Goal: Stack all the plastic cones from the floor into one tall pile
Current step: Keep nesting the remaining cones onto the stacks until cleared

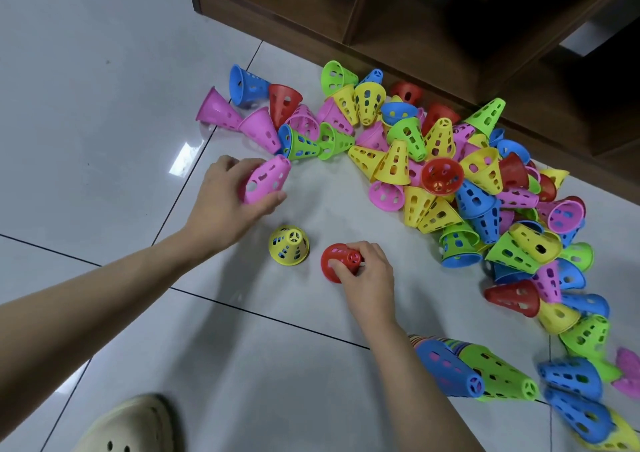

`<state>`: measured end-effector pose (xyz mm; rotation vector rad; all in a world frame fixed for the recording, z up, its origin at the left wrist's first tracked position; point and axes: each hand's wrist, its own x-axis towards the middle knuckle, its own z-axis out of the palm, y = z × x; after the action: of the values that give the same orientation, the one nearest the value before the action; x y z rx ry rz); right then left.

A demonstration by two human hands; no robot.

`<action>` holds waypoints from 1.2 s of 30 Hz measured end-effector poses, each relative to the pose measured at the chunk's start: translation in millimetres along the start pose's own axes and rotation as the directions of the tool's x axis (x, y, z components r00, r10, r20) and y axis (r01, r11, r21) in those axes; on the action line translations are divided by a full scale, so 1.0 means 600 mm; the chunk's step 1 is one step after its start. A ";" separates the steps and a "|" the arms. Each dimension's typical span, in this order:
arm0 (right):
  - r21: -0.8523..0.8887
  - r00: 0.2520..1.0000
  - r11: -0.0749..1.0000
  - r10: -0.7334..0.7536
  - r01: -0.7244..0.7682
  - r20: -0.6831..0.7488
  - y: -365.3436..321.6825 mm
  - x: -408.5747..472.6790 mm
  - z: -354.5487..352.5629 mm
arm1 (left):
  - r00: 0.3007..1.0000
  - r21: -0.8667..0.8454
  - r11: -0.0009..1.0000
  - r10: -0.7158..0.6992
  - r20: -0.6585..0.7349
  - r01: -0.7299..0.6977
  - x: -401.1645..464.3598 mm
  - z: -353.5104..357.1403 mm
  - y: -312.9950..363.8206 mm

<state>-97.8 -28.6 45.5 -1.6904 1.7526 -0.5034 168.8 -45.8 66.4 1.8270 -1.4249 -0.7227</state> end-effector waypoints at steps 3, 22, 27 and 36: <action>-0.033 1.000 0.999 -0.011 0.012 0.029 0.002 -0.002 0.000 | 0.993 -0.118 0.986 0.111 -0.034 -0.115 -0.034 0.004 0.037; -0.048 0.917 0.994 0.073 -0.100 -0.391 0.012 0.170 -0.170 | 0.897 0.053 0.969 0.202 0.392 -0.241 -0.087 0.070 -0.028; -0.116 0.896 0.987 0.050 -0.112 -0.440 -0.001 0.209 -0.178 | 0.877 0.062 0.963 0.210 0.432 -0.261 -0.077 0.071 -0.043; -0.136 0.897 0.968 0.137 -0.211 -0.420 0.000 0.242 -0.189 | 0.853 0.059 0.975 0.157 0.498 -0.213 -0.058 0.074 -0.049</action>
<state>-169.4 -189.4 100.8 -1.6055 2.2889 -0.6709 143.0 -16.1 16.4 1.6172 -1.9752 -1.0780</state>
